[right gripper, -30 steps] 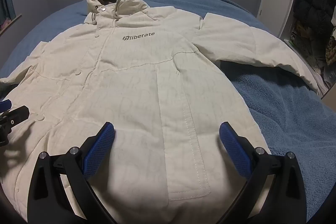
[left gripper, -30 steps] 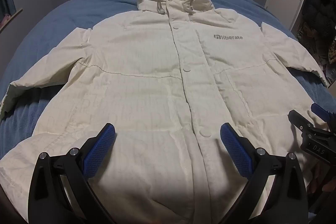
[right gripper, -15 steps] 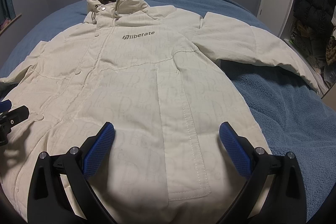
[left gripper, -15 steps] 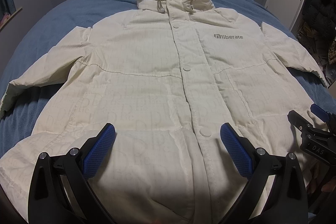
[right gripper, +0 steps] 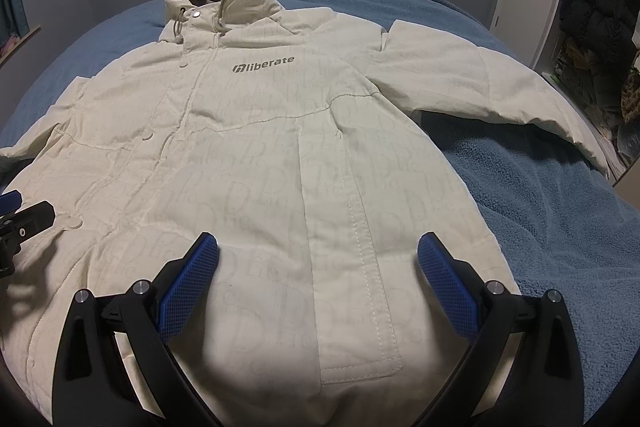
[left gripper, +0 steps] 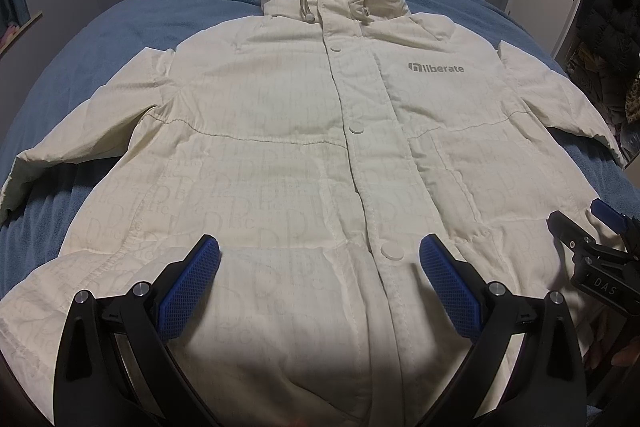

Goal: Fold large clothes

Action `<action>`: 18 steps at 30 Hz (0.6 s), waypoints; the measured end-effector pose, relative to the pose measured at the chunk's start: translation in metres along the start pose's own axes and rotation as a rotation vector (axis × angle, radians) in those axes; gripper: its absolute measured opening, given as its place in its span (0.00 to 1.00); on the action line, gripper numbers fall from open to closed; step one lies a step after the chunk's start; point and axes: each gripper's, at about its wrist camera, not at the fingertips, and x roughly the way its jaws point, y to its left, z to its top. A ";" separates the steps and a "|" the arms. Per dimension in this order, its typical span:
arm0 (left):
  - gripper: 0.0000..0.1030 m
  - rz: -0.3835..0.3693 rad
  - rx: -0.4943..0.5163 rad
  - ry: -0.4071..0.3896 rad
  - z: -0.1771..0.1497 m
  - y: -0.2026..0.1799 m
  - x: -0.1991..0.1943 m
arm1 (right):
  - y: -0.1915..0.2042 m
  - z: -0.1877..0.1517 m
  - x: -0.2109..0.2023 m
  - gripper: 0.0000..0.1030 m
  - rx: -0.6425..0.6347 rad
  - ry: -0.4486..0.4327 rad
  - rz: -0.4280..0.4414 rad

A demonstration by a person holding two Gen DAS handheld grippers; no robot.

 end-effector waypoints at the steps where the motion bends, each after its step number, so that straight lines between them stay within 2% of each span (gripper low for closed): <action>1: 0.94 0.000 0.000 0.000 0.000 0.000 0.000 | 0.000 0.000 0.000 0.94 0.000 0.001 0.000; 18: 0.94 -0.001 -0.001 0.004 -0.003 0.001 0.002 | 0.000 -0.001 0.002 0.94 0.007 0.010 0.001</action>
